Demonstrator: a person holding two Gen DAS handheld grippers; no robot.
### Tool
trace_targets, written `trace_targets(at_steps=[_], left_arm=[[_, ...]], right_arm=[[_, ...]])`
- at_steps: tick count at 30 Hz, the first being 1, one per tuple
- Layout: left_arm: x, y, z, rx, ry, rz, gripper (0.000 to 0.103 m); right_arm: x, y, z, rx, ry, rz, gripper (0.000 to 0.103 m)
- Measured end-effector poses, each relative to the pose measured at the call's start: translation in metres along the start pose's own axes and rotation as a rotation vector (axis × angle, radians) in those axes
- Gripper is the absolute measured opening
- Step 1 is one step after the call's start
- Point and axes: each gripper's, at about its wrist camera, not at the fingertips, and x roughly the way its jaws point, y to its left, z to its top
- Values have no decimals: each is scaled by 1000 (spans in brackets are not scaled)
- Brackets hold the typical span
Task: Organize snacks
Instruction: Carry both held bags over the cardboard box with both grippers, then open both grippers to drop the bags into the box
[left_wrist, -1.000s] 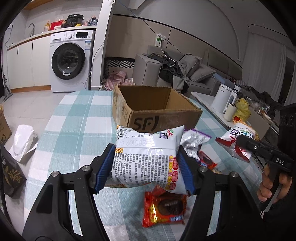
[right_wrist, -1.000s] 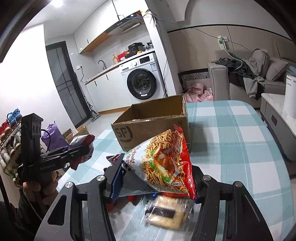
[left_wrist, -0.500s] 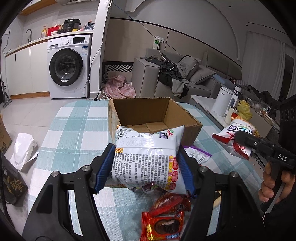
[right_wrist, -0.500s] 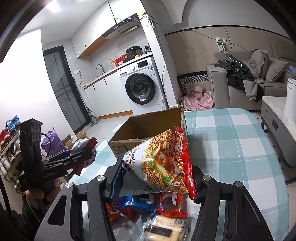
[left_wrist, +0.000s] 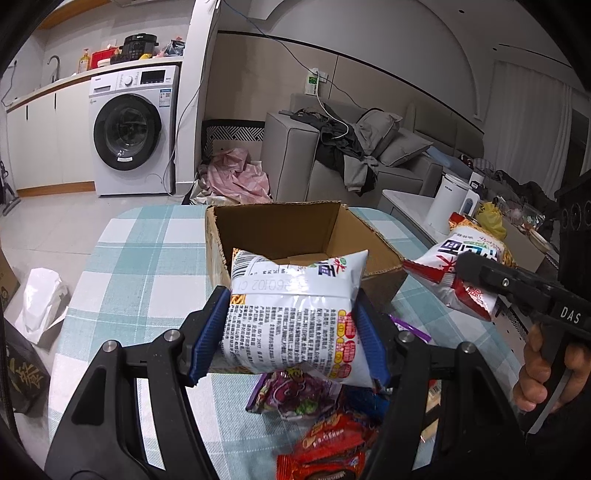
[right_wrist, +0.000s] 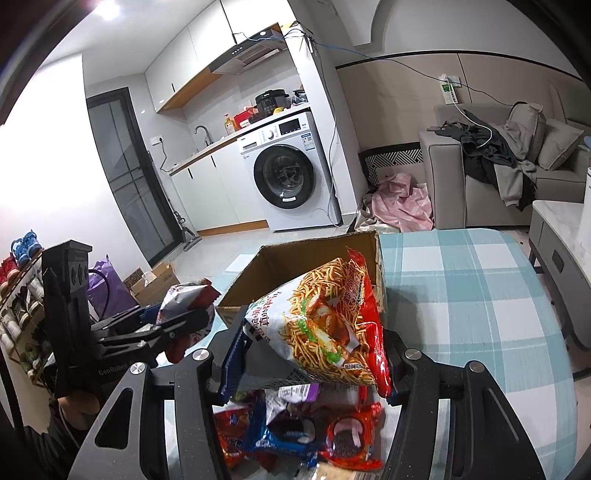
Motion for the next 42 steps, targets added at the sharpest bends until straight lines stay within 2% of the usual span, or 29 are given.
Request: trace_targets(at_steps=[16, 25, 42], left_arm=[[37, -2, 18, 35, 18, 32, 64], [57, -3, 30, 35, 38, 18, 64], [93, -7, 32, 74, 59, 43, 67]], right_arm=[[43, -10, 18, 26, 41, -27, 58], [65, -18, 25, 59, 65, -29, 58], [112, -30, 26, 87, 141, -50, 59]])
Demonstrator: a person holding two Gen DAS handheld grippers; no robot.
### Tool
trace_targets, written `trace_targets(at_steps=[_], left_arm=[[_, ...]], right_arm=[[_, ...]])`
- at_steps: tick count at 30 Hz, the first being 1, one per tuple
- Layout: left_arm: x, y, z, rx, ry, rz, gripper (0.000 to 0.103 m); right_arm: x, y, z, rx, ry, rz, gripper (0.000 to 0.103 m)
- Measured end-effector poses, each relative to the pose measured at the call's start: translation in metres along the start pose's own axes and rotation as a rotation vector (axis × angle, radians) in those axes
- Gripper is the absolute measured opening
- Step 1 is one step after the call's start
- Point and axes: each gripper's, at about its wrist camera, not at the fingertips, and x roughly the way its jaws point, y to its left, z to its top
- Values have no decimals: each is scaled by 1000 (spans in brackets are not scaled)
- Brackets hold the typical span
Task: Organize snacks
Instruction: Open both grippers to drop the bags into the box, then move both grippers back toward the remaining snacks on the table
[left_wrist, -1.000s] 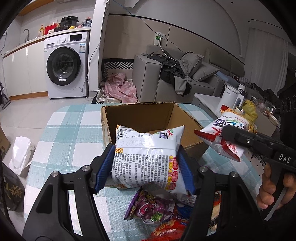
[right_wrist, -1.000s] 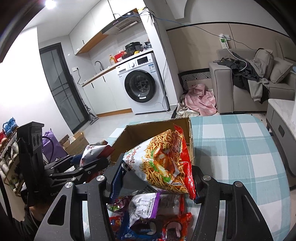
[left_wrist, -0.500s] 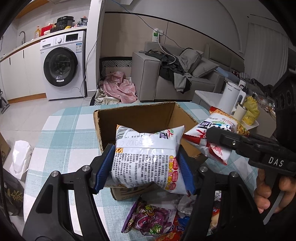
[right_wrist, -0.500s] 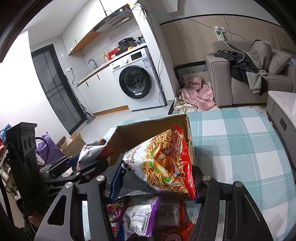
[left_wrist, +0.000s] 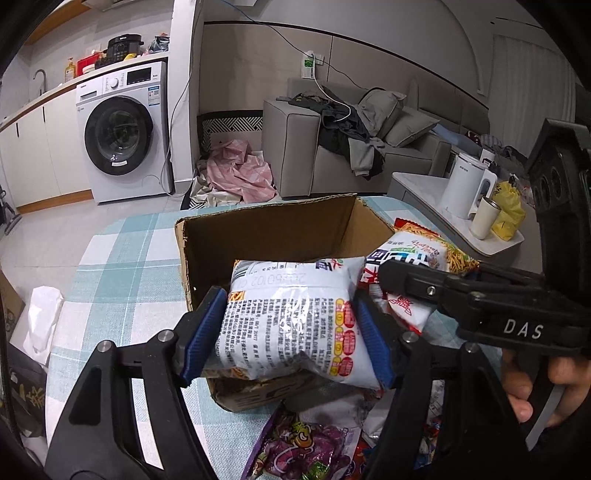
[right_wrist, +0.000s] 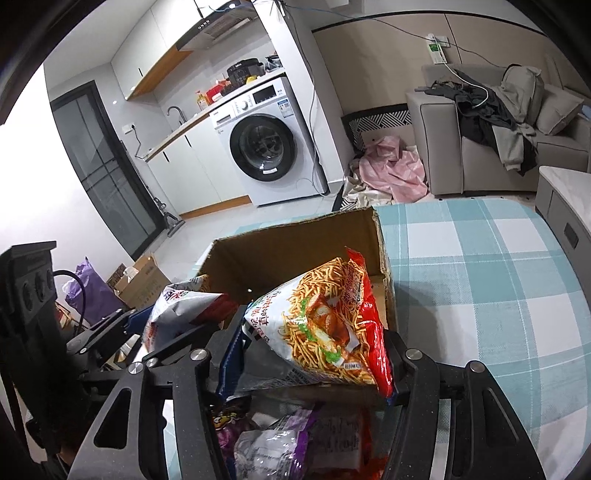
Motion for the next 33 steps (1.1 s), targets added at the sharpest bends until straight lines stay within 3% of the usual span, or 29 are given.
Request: trace_targets(at_steps=[7, 11, 16, 18, 20, 33], left_arm=[[5, -3, 5, 9, 15, 26, 71], [-4, -5, 5, 6, -2, 24, 82], [-23, -10, -2, 21, -13, 24, 86], [-32, -11, -6, 24, -18, 21, 90], [-42, -12, -12, 25, -30, 20, 101], [-103, -8, -50, -12, -63, 11, 102]], right_arm=[[-11, -7, 0, 15, -41, 18, 71], [-28, -4, -1, -9, -72, 6, 81], [-50, -6, -10, -1, -85, -1, 99], [-56, -7, -14, 1, -77, -9, 100], [-64, -7, -19, -5, -84, -18, 101], [-101, -1, -56, -38, -74, -45, 103]])
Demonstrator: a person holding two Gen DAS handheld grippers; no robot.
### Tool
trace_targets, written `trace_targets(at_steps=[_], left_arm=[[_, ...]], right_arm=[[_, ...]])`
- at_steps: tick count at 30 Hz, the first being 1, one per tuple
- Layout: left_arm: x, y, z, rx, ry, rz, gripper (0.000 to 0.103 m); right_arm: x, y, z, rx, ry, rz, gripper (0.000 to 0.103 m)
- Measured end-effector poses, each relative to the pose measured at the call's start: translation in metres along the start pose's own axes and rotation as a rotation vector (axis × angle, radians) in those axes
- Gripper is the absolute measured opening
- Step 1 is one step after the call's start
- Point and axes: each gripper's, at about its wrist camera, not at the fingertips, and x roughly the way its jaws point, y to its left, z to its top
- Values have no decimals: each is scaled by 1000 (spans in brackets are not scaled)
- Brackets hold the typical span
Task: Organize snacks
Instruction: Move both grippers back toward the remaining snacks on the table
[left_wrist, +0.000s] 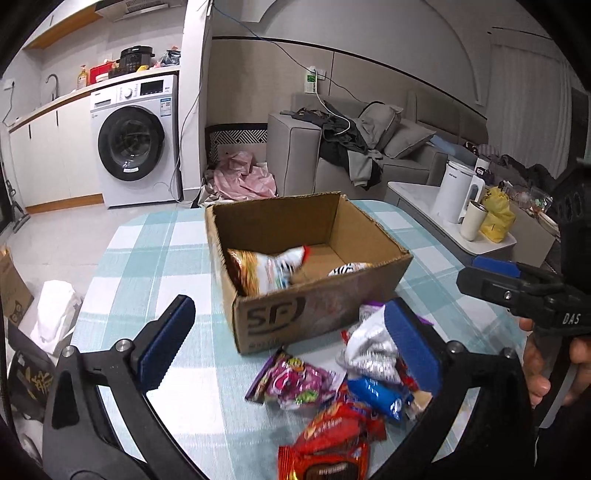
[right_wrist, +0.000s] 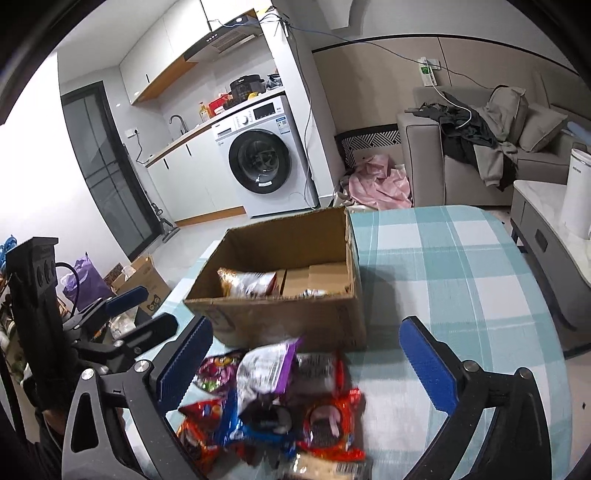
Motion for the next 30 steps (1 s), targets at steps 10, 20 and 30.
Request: trace_targets(at_steps=[10, 20, 30], left_arm=[[-26, 10, -35, -27, 20, 2, 102], [-20, 9, -64, -24, 80, -14, 102], [-25, -5, -81, 19, 113, -25, 102]], right_arm=[[-11, -12, -35, 37, 54, -45, 103], [-10, -13, -67, 25, 106, -80, 103], [-3, -7, -81, -25, 177, -70, 103]])
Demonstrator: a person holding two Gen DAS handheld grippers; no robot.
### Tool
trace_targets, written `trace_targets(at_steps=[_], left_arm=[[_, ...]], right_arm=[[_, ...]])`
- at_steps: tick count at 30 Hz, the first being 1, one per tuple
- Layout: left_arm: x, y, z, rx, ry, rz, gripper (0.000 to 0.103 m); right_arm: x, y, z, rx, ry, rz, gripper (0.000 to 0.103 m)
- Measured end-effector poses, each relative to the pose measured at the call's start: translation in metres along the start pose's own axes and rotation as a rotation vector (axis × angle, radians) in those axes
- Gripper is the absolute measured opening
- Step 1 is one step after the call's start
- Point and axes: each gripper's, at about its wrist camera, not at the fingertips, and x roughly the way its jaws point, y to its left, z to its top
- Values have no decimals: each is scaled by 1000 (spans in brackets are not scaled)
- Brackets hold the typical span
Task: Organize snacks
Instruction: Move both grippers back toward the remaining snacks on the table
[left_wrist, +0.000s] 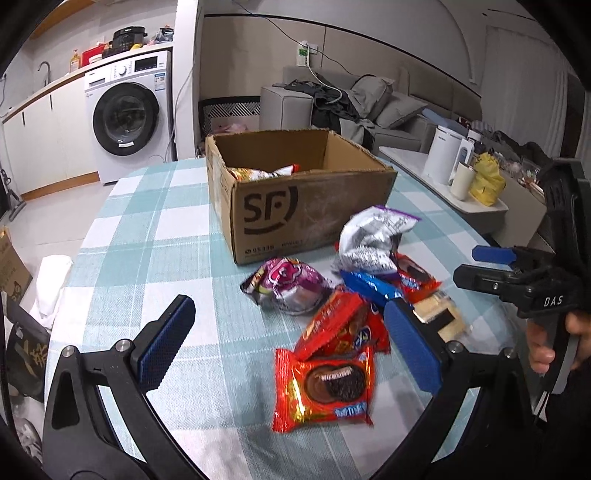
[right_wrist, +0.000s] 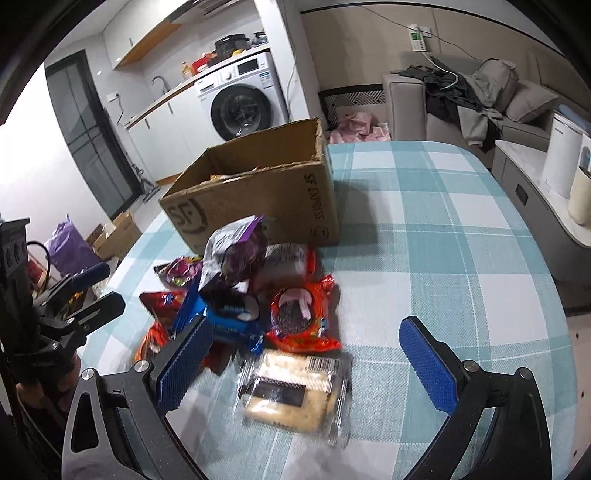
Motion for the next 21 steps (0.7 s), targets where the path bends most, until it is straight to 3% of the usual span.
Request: trace_targets(at_steps=[7, 21], left_arm=[[11, -4, -5, 20, 43, -34, 102], [37, -13, -18, 62, 157, -61, 102]], right_arm=[[16, -1, -9, -22, 92, 69, 103], [41, 12, -25, -99, 192, 50, 103]])
